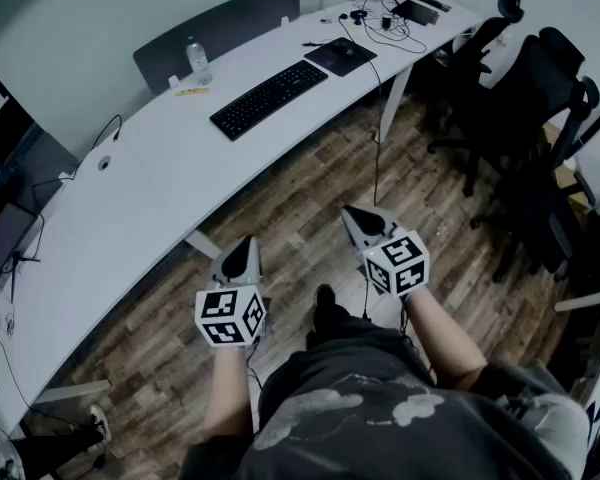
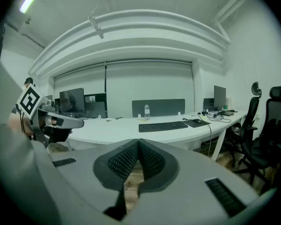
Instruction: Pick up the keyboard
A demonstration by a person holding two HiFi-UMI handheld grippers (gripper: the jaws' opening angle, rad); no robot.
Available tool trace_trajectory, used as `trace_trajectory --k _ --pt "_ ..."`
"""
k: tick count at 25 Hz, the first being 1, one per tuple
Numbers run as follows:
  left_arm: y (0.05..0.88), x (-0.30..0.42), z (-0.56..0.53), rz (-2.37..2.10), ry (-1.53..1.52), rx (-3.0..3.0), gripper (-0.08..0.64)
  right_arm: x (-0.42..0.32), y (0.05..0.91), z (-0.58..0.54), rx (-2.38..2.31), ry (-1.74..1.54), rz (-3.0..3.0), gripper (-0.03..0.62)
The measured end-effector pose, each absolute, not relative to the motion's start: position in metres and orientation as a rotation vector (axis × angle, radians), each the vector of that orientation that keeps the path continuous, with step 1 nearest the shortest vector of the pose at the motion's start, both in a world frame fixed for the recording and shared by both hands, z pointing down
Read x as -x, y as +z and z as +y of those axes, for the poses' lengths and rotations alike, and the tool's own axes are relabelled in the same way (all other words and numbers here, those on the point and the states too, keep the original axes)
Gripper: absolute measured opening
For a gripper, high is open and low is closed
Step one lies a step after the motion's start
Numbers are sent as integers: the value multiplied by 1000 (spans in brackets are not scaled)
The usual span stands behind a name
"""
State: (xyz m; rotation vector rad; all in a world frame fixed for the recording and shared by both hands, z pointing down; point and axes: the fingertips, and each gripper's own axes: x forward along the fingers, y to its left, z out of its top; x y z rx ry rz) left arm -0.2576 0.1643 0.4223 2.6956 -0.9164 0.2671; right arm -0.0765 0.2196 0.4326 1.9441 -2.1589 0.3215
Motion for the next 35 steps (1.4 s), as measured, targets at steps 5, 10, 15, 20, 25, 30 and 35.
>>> trace_trajectory --k 5,10,15,20,25,30,35 --pt "423 262 161 -911 267 -2692 2 80 431 215 -1951 306 -2153 0" --pt "431 264 163 -908 279 -2680 2 79 436 215 -1966 322 -2140 0" --pt "440 261 164 -904 289 -2662 2 75 425 217 -2015 362 -2273 0" --pt "445 256 154 -919 278 -2630 2 60 435 203 -2000 370 -2250 0" --pt "450 234 123 -957 309 -2622 2 36 440 167 -1950 324 -2272 0" --pt "458 196 78 -1036 345 -2579 2 -14 455 114 -1913 377 -2300 0" --pt "460 150 22 -1083 388 -2542 2 -78 467 51 -1867 412 -2308 0"
